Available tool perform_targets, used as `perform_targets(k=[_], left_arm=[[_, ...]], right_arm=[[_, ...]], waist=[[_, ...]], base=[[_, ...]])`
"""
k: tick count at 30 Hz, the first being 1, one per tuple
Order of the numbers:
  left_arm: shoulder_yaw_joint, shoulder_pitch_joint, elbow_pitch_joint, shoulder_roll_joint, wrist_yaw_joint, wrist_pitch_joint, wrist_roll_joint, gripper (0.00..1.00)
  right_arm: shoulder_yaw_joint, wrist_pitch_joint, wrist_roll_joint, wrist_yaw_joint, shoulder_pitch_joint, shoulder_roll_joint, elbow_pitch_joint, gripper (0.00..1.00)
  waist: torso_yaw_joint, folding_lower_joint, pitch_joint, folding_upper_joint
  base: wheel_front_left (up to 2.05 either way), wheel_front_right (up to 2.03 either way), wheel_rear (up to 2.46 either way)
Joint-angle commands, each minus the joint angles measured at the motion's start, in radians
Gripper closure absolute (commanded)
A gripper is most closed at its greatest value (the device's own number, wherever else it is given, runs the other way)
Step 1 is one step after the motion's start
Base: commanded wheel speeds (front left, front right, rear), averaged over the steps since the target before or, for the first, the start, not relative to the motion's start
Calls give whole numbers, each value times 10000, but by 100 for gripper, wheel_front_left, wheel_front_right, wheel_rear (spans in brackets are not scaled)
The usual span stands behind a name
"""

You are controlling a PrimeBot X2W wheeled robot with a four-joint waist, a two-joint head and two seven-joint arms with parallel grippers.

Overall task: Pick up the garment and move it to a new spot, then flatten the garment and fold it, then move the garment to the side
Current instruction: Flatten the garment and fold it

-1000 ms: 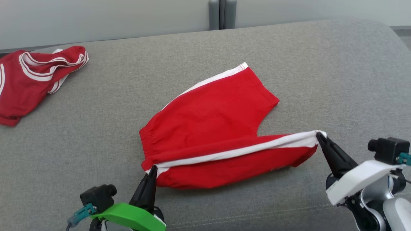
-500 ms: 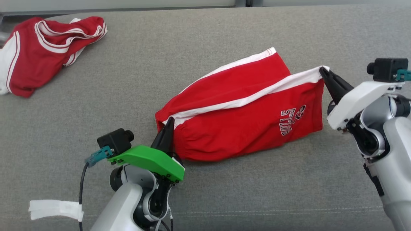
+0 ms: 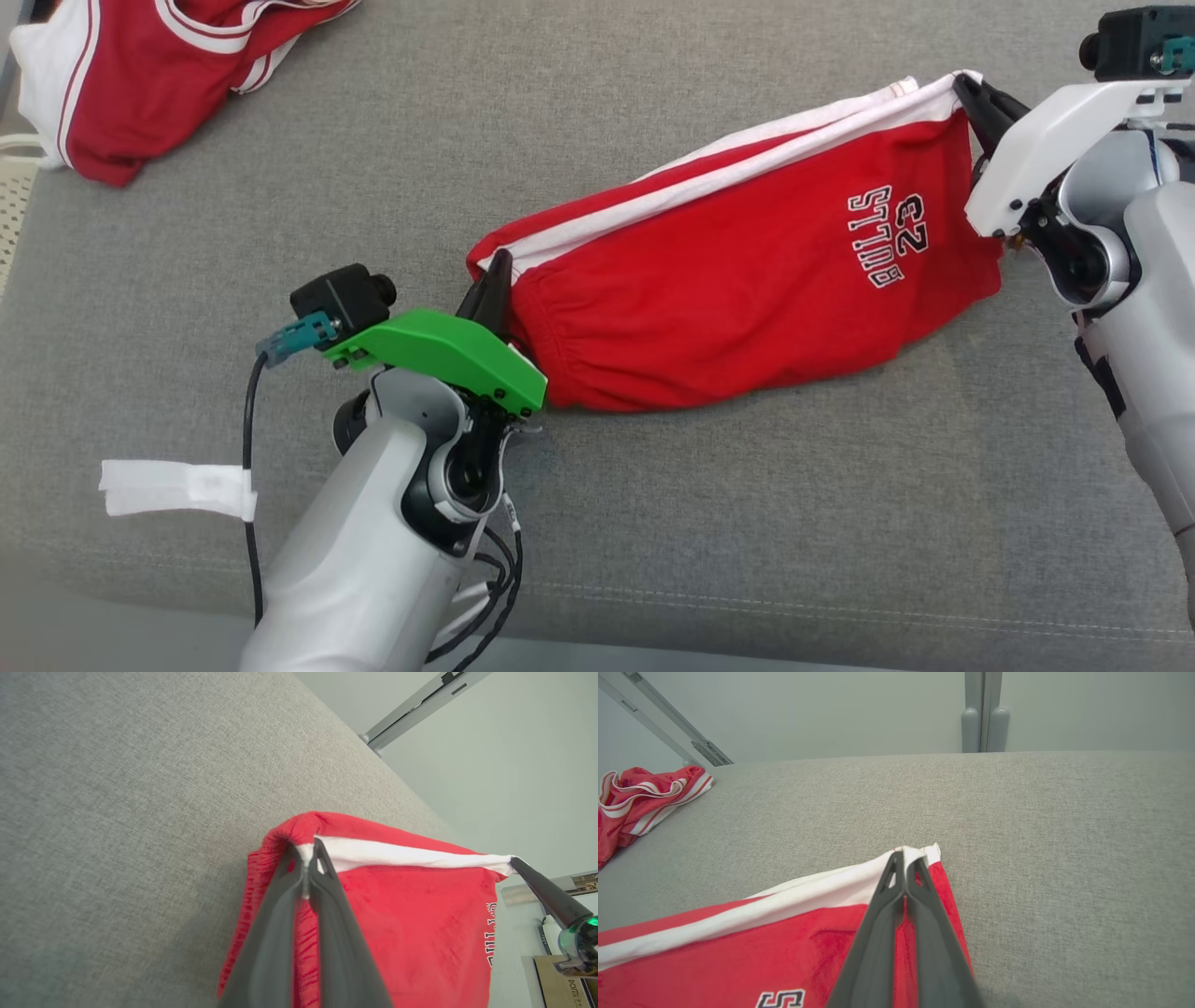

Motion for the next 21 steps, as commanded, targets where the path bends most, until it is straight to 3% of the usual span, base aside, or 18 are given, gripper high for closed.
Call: perform_targets(k=[1, 14, 15, 16, 17, 18, 19, 20, 21], left_arm=[[29, -316, 130, 2, -46, -49, -131, 100], [-742, -1509, 1160, -67, -184, -325, -750, 100], [-825, -1568, 1194, -67, -180, -350, -715, 100], [-875, -1616, 1227, -66, -179, -378, -727, 80], [-940, -1673, 1260, -67, -167, -414, -706, 65], [-991, -1708, 1288, -67, -144, -426, -707, 53], [-1031, -1738, 1311, -67, -123, -439, -729, 30], [-1031, -1738, 1311, -67, -123, -439, -729, 30], [-1088, -1790, 1324, -66, -120, -457, -669, 7]], right_arm=[[91, -81, 40, -3, -272, -69, 267, 100], [1777, -639, 803, -3, -1968, -476, 2138, 100], [1884, -726, 868, -3, -2046, -499, 2228, 82], [1965, -804, 931, -3, -2115, -498, 2331, 60], [2063, -873, 992, -3, -2169, -498, 2404, 23], [2161, -941, 1070, -3, -2232, -502, 2475, 0], [2280, -1029, 1134, -3, -2293, -509, 2498, 0], [2280, -1029, 1134, -3, -2293, -509, 2498, 0], [2350, -1152, 1194, -3, -2358, -549, 2547, 0]], waist=[[293, 0, 424, 0], [439, 0, 824, 0], [437, 0, 837, 0], [432, 0, 848, 0], [430, 0, 856, 0], [428, 0, 862, 0], [427, 0, 867, 0], [427, 0, 867, 0], [427, 0, 869, 0]], base=[[0, 0, 0], [0, 0, 0], [0, 0, 0], [0, 0, 0], [0, 0, 0], [0, 0, 0], [0, 0, 0], [0, 0, 0], [0, 0, 0]])
